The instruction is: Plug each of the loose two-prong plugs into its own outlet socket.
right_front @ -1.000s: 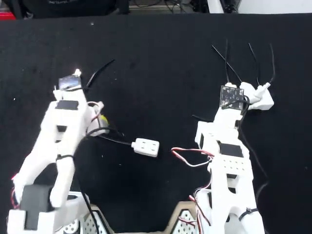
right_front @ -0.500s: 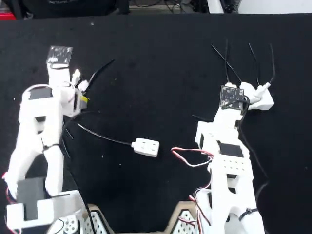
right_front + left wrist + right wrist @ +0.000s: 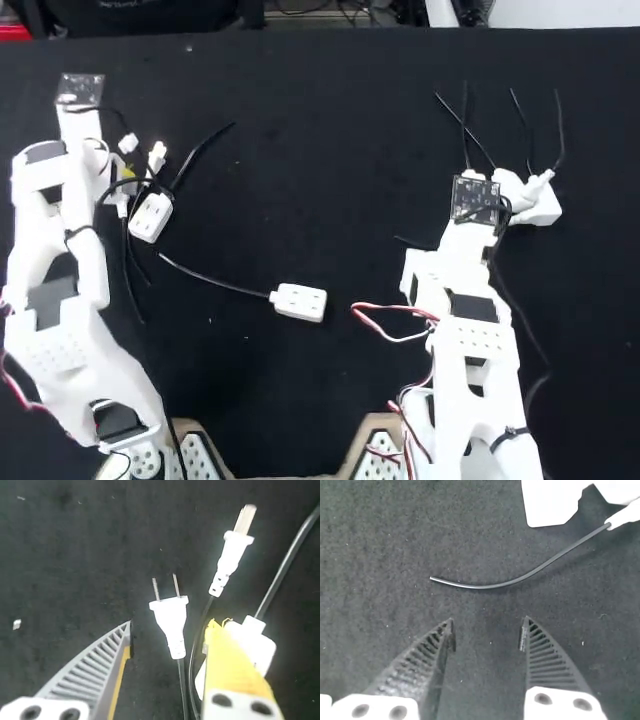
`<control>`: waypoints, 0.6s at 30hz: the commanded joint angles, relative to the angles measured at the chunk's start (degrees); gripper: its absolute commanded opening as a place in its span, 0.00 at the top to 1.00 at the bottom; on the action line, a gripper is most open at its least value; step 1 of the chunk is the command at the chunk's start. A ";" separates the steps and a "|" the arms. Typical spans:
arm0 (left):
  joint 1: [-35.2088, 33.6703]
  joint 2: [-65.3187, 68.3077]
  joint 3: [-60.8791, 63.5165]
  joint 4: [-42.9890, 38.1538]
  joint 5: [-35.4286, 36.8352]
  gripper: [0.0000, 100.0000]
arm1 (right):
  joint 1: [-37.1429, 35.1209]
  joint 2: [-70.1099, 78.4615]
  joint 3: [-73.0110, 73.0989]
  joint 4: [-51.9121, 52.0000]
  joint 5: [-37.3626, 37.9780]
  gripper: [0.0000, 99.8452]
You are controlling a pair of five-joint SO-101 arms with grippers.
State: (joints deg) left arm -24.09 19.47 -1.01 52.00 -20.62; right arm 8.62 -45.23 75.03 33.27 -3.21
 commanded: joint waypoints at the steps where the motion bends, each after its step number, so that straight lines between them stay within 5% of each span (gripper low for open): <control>1: 1.27 1.76 -4.97 -0.97 0.88 0.76 | 0.79 -1.45 -3.56 -1.05 -0.62 0.80; 15: 1.36 13.63 -12.79 -0.88 0.97 0.76 | 0.79 -1.45 -3.56 -0.97 -0.62 0.80; 18: 1.54 13.71 -12.53 -0.70 2.99 0.85 | 0.79 -1.45 -3.56 -0.97 -0.62 0.80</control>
State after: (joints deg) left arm -24.09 33.10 -11.30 51.38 -20.53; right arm 8.62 -45.23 75.03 33.27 -3.21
